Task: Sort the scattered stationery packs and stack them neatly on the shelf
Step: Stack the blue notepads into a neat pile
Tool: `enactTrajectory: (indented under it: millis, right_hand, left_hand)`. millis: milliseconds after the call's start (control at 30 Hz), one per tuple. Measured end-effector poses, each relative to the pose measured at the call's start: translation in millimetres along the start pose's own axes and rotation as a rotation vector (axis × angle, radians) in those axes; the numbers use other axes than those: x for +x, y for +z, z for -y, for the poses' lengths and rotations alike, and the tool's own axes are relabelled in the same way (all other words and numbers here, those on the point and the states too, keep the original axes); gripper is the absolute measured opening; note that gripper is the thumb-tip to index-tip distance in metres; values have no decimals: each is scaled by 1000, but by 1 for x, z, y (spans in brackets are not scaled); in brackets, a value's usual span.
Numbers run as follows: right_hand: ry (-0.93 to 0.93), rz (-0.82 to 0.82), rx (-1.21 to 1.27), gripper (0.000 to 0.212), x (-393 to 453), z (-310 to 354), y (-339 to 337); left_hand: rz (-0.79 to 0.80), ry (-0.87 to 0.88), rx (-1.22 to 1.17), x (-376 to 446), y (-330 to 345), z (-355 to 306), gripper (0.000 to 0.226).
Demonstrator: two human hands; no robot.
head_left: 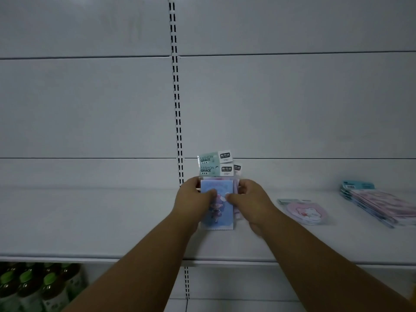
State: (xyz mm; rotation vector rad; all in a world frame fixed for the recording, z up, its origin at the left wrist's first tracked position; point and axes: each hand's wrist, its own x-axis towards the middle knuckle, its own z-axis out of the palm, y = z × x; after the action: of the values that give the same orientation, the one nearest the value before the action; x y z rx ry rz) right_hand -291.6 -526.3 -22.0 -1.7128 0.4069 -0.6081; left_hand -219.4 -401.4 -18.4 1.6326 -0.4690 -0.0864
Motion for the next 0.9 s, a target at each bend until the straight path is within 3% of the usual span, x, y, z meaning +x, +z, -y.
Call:
enactTrajectory:
  millis: [100, 300, 400, 533, 667, 733, 800, 900]
  right_hand:
    - [-49, -42, 41, 33, -2, 3, 0]
    - [-6, 80, 124, 39, -18, -12, 18]
    - [5, 102, 200, 42, -19, -11, 20]
    - [2, 148, 98, 53, -19, -13, 16]
    - [-127, 141, -112, 32, -22, -16, 8]
    - [-131, 178, -194, 35, -21, -20, 4]
    - [-134, 200, -247, 36, -19, -19, 0]
    - [-138, 142, -322, 17, -11, -14, -11]
  left_hand:
    - [62, 76, -114, -10, -3, 4, 23]
    - [284, -74, -407, -29, -1, 12, 29]
    - [282, -24, -395, -29, -2, 10, 38]
    - [353, 5, -409, -25, -5, 13, 37]
    - [509, 96, -168, -18, -14, 21, 44]
    - [532, 146, 8, -16, -17, 23, 46]
    - [467, 198, 189, -13, -19, 24, 44]
    - [385, 173, 427, -3, -23, 19, 32]
